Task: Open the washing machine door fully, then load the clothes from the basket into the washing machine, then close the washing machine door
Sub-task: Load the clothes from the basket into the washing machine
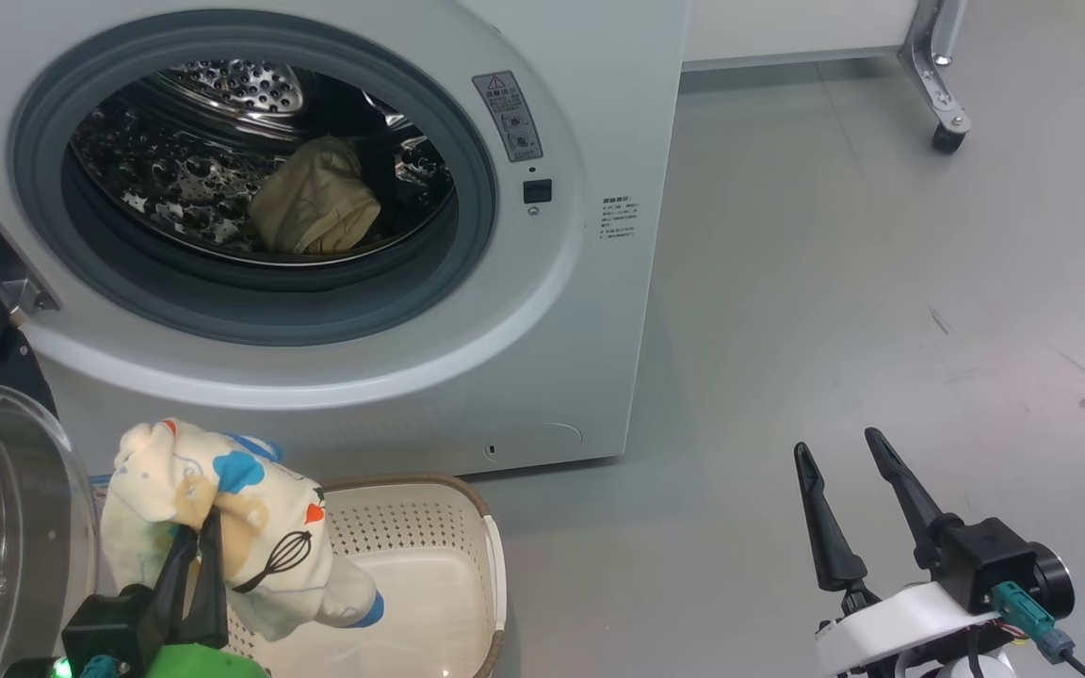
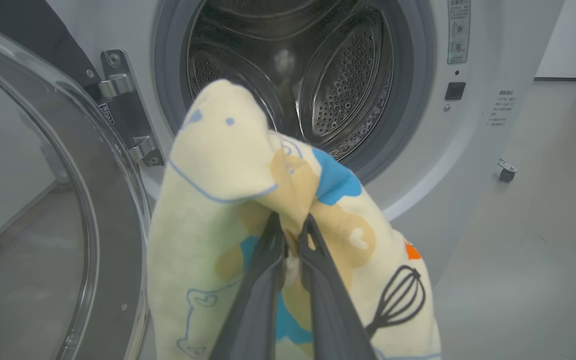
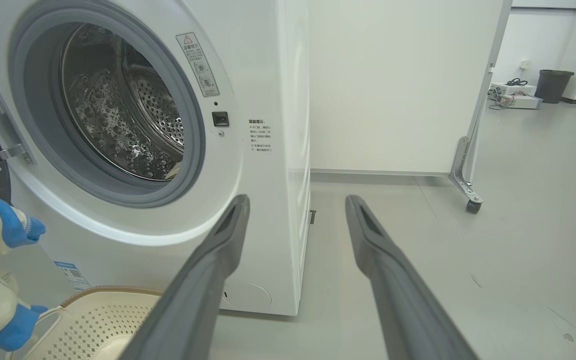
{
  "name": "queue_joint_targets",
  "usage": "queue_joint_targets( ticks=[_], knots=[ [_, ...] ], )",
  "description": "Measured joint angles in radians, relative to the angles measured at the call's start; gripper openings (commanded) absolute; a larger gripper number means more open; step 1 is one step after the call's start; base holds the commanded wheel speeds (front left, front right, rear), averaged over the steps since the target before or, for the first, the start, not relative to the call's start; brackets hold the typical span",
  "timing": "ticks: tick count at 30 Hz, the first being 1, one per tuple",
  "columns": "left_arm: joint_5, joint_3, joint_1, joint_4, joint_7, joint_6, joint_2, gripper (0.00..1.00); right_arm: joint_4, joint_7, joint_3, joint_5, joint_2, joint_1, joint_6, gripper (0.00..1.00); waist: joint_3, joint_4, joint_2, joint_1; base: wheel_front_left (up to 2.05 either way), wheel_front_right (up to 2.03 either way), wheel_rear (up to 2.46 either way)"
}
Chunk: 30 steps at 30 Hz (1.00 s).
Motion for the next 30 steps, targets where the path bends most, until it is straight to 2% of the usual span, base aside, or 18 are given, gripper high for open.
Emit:
queue_joint_targets(
  ticks=[12,25,30],
  knots=[
    [-0.022,-0.026,-0.031,-0.018,0.05,-0.002,0.0,0.0,-0.05,0.014,-0.006,-0.001,-0.012,-0.003,0.0,1.0,0.084,-0.009,0.0,0.0,0.0,0.0,0.0],
    [-0.072,-0.011,-0.267,0.035,0.145,-0.024,0.007,0.0,-0.103,0.022,0.001,-0.003,-0.021,-0.07,0.001,1.0,0.23,-0.035,0.0,0.0001,0.0,0.0,0.0],
    [-0.092,0.016,-0.385,0.053,0.206,-0.035,0.046,0.0,-0.113,0.022,0.004,-0.002,-0.017,-0.105,0.001,1.0,0.296,-0.062,0.0,0.0001,0.0,0.0,0.0]
  ],
)
